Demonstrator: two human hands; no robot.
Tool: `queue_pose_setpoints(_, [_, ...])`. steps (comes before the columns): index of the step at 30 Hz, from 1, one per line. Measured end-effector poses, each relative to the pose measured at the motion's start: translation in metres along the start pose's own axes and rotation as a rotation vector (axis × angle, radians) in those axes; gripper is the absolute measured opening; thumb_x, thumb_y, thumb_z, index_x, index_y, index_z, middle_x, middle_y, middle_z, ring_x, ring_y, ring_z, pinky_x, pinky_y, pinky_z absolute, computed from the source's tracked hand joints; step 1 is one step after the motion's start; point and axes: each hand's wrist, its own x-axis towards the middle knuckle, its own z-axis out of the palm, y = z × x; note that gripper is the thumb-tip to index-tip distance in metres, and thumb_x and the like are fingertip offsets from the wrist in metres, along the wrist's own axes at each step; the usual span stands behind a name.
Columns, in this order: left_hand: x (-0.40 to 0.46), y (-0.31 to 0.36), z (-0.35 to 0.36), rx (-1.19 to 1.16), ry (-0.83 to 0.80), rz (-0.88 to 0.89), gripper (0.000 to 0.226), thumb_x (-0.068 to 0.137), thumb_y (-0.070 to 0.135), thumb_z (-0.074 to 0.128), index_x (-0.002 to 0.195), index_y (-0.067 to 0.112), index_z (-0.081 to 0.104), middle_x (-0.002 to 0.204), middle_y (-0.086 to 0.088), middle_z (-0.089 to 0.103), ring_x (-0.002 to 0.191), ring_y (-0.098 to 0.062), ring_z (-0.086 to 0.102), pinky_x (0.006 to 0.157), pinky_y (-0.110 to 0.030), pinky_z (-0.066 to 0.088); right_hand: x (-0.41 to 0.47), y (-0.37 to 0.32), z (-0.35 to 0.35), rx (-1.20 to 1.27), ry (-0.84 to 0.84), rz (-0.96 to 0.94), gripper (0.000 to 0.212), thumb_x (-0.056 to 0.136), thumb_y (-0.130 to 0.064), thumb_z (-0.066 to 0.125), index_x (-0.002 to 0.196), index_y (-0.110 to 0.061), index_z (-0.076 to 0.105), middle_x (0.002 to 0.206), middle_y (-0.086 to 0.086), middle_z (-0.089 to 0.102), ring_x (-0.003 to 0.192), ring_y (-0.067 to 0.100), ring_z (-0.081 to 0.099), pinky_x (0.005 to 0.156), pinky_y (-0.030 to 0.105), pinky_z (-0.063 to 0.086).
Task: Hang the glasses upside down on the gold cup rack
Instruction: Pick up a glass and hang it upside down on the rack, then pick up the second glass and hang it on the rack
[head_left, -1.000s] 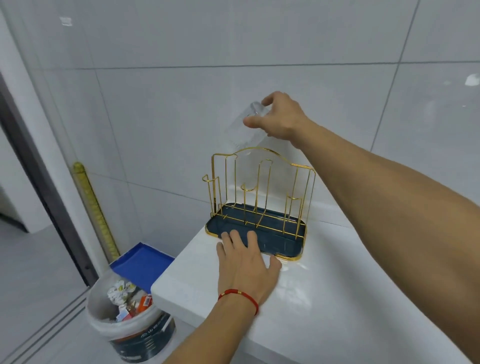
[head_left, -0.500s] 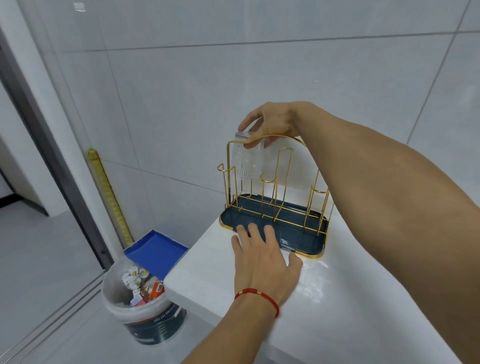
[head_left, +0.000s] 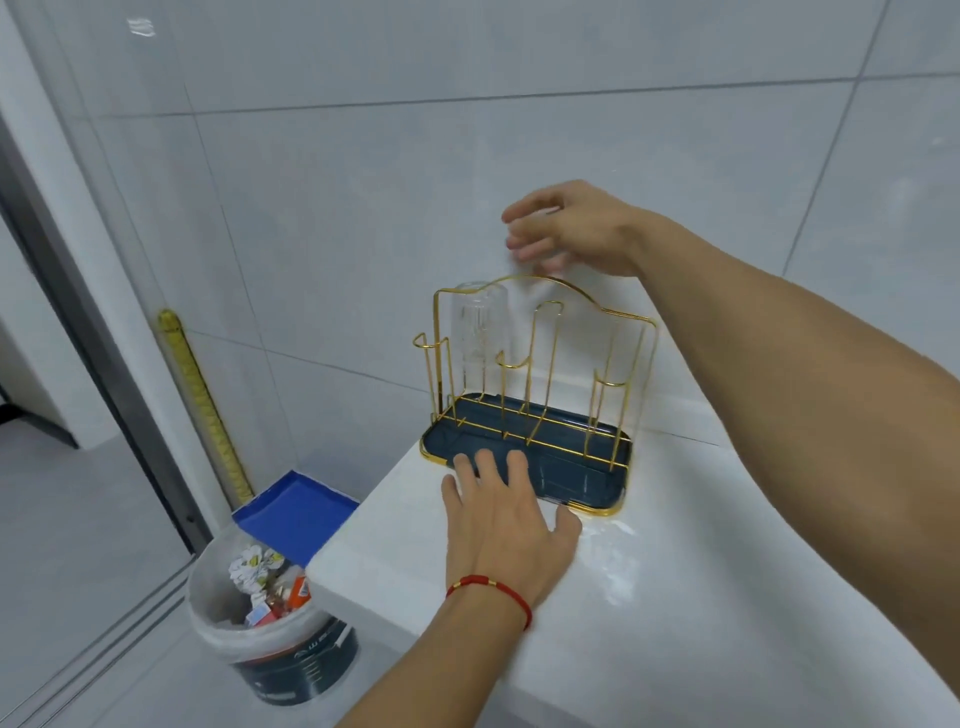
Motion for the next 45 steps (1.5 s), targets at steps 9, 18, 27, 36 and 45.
queue_pose_setpoints(9, [-0.009, 0.002, -0.008, -0.076, 0.210, 0.210, 0.043, 0.081, 0.051, 0.054, 0.110, 0.020, 0.050, 0.107, -0.001, 0.046, 0.100, -0.022, 0.041, 0.092, -0.041, 0.046, -0.232, 0.071, -0.024, 0.056, 0.472, -0.045, 0.024, 0.096, 0.005, 0.059, 0.102, -0.012, 0.075, 0.089, 0.008, 0.077, 0.075, 0.018, 0.073, 0.072, 0.038, 0.060])
queue_pose_setpoints(18, [-0.057, 0.098, -0.007, -0.471, 0.097, 0.388, 0.021, 0.083, 0.033, 0.072, 0.098, 0.030, 0.058, 0.108, 0.007, 0.053, 0.107, -0.015, 0.035, 0.091, -0.032, 0.038, -0.396, 0.160, -0.052, -0.212, 0.795, 0.328, 0.028, 0.090, 0.000, 0.058, 0.108, -0.017, 0.072, 0.104, 0.001, 0.074, 0.091, 0.010, 0.068, 0.078, 0.016, 0.049])
queue_pose_setpoints(27, [-0.098, 0.253, 0.036, -0.517, -0.042, 0.709, 0.024, 0.090, 0.031, 0.058, 0.112, 0.021, 0.056, 0.122, 0.006, 0.049, 0.124, -0.015, 0.038, 0.089, -0.019, 0.037, -0.436, 0.186, -0.072, -0.370, 1.191, 0.524, 0.056, 0.092, -0.008, 0.060, 0.145, -0.009, 0.042, 0.136, 0.010, 0.056, 0.115, 0.027, 0.062, 0.078, 0.031, 0.044])
queue_pose_setpoints(36, [-0.096, 0.250, 0.035, -0.729, -0.153, 0.551, 0.026, 0.088, 0.027, 0.065, 0.111, 0.022, 0.054, 0.120, 0.008, 0.049, 0.120, -0.008, 0.039, 0.086, -0.003, 0.031, -0.404, 0.192, -0.080, -0.381, 1.082, 0.717, 0.102, 0.099, -0.029, 0.061, 0.159, 0.012, -0.011, 0.163, 0.031, 0.018, 0.148, 0.043, 0.030, 0.121, 0.043, 0.030])
queue_pose_setpoints(45, [-0.090, 0.245, 0.032, -0.818, -0.207, 0.427, 0.023, 0.088, 0.023, 0.064, 0.109, 0.025, 0.054, 0.115, 0.009, 0.052, 0.115, -0.009, 0.045, 0.082, -0.005, 0.033, -0.373, 0.214, -0.096, -0.287, 1.405, 0.775, 0.102, 0.092, -0.036, 0.077, 0.160, 0.004, 0.013, 0.149, 0.029, 0.038, 0.133, 0.045, 0.042, 0.112, 0.046, 0.035])
